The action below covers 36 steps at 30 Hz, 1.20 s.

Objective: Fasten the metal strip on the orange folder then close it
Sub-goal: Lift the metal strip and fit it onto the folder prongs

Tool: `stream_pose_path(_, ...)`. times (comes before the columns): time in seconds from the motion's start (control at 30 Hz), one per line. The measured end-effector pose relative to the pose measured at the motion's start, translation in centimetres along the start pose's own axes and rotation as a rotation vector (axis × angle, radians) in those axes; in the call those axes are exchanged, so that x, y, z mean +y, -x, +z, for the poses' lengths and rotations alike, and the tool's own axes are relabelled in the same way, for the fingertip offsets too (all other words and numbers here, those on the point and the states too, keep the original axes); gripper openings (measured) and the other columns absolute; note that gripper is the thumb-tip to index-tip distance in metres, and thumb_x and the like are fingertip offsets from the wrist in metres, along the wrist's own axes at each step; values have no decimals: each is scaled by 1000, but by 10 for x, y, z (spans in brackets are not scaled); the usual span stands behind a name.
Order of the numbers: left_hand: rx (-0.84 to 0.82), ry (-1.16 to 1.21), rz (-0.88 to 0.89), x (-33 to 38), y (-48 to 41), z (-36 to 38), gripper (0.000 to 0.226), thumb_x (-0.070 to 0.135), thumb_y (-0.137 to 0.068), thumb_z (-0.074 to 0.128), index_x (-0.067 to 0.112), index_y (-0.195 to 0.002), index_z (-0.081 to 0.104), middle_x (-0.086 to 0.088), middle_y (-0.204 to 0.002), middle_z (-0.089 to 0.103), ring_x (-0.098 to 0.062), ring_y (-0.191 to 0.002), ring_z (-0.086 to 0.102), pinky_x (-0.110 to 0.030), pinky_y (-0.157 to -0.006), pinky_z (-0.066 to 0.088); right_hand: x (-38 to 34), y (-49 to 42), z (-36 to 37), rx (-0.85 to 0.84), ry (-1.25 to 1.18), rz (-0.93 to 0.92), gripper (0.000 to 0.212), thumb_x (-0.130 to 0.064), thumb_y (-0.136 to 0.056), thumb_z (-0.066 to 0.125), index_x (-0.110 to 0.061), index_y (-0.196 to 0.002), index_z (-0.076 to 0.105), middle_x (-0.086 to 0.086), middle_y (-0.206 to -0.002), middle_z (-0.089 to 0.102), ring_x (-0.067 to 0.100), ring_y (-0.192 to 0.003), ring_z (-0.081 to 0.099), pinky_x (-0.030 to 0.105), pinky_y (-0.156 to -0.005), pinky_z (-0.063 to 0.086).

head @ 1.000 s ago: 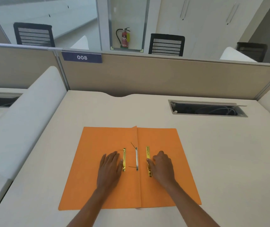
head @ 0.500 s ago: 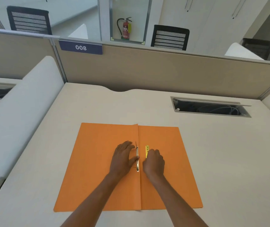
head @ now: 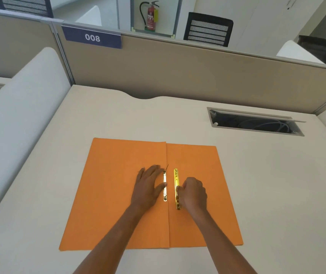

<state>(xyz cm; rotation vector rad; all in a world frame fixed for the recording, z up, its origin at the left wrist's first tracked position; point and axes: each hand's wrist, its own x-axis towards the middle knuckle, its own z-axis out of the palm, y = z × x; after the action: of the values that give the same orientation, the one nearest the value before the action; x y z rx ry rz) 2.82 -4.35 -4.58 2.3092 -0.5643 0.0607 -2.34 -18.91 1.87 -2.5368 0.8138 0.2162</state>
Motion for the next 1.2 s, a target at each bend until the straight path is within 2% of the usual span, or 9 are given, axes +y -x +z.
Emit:
stream_pose_path(0.13, 21, -10, 8, 0, 0, 2, 42, 34, -91, 60, 25, -131, 53, 4, -143, 49, -9, -137, 36, -34, -119, 7, 11, 17, 2, -1, 90, -60, 28, -40, -87, 66, -12, -89, 59, 6, -97, 63, 28, -87, 62, 29, -64, 39)
stream_pose_path(0.3, 15, -5, 1, 2, 0, 1, 48, 32, -91, 61, 23, -136, 49, 4, -143, 49, -10, -137, 37, -36, -119, 9, 3, 29, 10, 29, 164, -124, 15, -24, -94, 59, -10, -97, 59, 9, -106, 62, 29, -96, 62, 30, -68, 38)
stream_pose_path(0.57, -4, -29, 0, 2, 0, 1, 52, 32, -91, 60, 22, -139, 45, 3, -145, 47, -10, -138, 35, -38, -119, 9, -3, 12, 6, -121, 50, 108, 22, -18, -87, 60, -9, -106, 56, 10, -112, 59, 34, -103, 60, 31, -71, 41)
stream_pose_path(0.63, -9, -29, -5, 2, 0, 1, 52, 32, -91, 61, 22, -139, 45, 3, -146, 47, -10, -138, 34, -37, -119, 8, 0, 4, 1, -182, -59, 155, 19, -14, -82, 62, -6, -100, 60, 12, -103, 64, 35, -95, 64, 34, -68, 46)
stream_pose_path(0.73, -7, -23, -11, 3, -1, 0, 53, 31, -90, 62, 22, -140, 44, 4, -146, 46, -9, -138, 33, -36, -119, 7, 7, -2, -5, -276, -441, 115, 3, -3, -76, 66, -1, -76, 64, 13, -65, 67, 27, -56, 64, 34, -53, 49)
stream_pose_path(0.8, -6, -14, -17, 4, -2, 0, 54, 31, -90, 63, 22, -140, 45, 3, -145, 47, -10, -138, 33, -36, -119, 7, 11, -2, -10, -306, -666, 86, 8, 1, -78, 70, -1, -81, 63, 5, -53, 63, 17, -44, 56, 27, -44, 44)
stream_pose_path(0.97, -8, 24, -30, 8, -4, 0, 56, 25, -88, 65, 26, -140, 44, 2, -144, 48, -12, -137, 36, -41, -119, 11, 10, 3, -15, -348, -1051, -15, 26, 5, -83, 70, -6, -105, 64, 12, -72, 64, 18, -50, 55, 26, -44, 46)
stream_pose_path(1.07, -1, 66, -43, 10, -4, 2, 59, 20, -86, 67, 29, -139, 44, 3, -145, 47, -11, -136, 37, -41, -119, 12, 7, 5, -14, -322, -1091, -38, 6, -5, -89, 67, -5, -95, 67, 17, -74, 62, 16, -48, 52, 26, -45, 47)
stream_pose_path(1.2, 12, 93, -47, 8, -3, 6, 57, 18, -85, 67, 28, -137, 46, 3, -144, 48, -10, -136, 37, -41, -119, 14, 3, 7, -14, -236, -983, -106, 14, -13, -91, 67, -6, -79, 70, 13, -62, 60, 15, -41, 46, 27, -41, 43)
